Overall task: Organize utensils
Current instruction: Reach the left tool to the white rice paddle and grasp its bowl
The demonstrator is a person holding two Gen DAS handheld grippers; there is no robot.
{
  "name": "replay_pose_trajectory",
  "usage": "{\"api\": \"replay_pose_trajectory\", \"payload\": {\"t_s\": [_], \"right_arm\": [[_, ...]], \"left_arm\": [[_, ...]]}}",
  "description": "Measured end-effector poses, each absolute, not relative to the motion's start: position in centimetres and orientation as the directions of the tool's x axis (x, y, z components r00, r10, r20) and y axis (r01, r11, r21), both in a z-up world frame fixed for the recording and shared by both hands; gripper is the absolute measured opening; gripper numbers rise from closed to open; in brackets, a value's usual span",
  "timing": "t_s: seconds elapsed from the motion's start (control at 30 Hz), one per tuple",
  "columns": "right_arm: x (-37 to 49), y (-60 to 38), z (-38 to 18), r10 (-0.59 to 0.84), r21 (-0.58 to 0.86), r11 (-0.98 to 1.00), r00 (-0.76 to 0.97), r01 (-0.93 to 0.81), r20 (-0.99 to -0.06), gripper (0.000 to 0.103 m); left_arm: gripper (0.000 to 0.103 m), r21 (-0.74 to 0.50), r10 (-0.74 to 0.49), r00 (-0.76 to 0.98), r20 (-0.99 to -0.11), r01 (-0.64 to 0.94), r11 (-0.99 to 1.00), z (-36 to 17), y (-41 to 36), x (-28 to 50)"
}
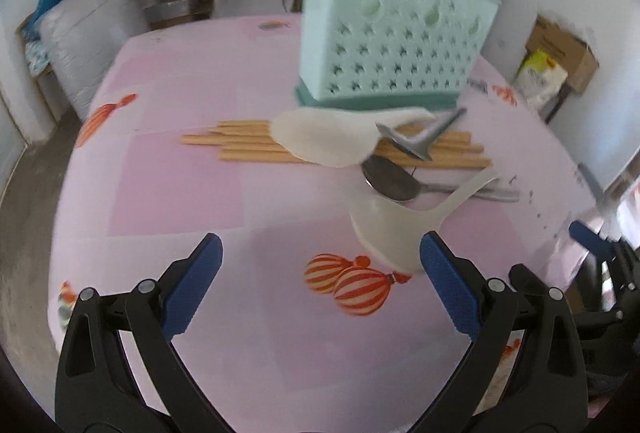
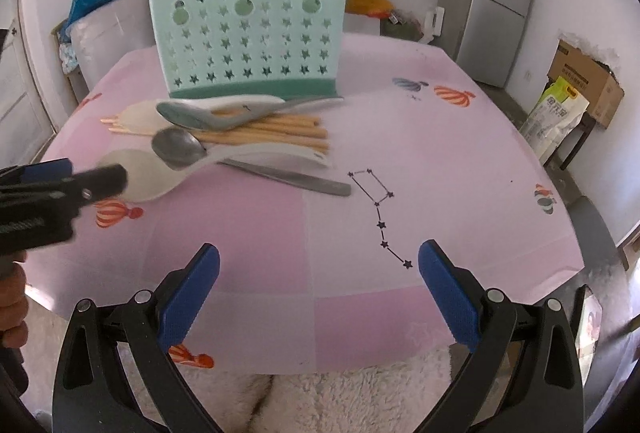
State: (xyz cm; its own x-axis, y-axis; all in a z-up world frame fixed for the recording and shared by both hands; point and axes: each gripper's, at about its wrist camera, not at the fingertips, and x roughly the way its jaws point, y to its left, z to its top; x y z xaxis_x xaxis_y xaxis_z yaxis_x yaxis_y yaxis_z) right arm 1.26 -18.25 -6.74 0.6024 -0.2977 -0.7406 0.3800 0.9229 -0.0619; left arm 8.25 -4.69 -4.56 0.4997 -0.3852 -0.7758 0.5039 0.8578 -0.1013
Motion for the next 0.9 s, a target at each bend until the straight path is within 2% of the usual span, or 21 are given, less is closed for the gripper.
{"api": "replay_pose_trajectory", "payload": {"t_s": [0.17, 0.6, 0.73, 0.77, 0.83, 0.9], "right_arm": [[1.3, -19.0, -7.6, -0.267, -0.026, 0.926, 0.605, 0.376, -0.75, 0.097], [0.8, -19.6, -8.1, -0.226, 0.032, 0.935, 0.662, 0.354, -0.714, 0.097], [0.5, -19.5, -8.2, -0.215, 0.04, 0.94, 0.675, 0.34, -0.706, 0.097], [0.4, -19.6, -8.2, -0.208, 0.045, 0.941, 0.679, 0.334, -0.704, 0.097], [0.3, -19.8, -8.1, -0.188, 0.061, 0.945, 0.684, 0.323, -0.705, 0.097], [0.0, -20.5, -7.7, -0.162, 0.1, 0.941, 0.687, 0.325, -0.708, 0.097]], "left_arm": [[0.096, -0.003, -0.332, 0.532, -0.779, 0.527, 0.85, -6.0, -6.1, 7.9], [0.096, -0.008, -0.316, 0.534, -0.784, 0.5, 0.866, -5.7, -5.9, 8.2], [0.094, -0.08, -0.362, 0.544, -0.757, 0.473, 0.878, -4.6, -4.7, 8.1], [0.092, -0.1, -0.38, 0.548, -0.745, 0.472, 0.876, -4.3, -4.5, 8.0], [0.075, -0.137, -0.42, 0.542, -0.728, 0.484, 0.864, -3.7, -4.3, 7.8], [0.066, -0.179, -0.449, 0.506, -0.737, 0.494, 0.851, -3.9, -4.4, 8.0]]}}
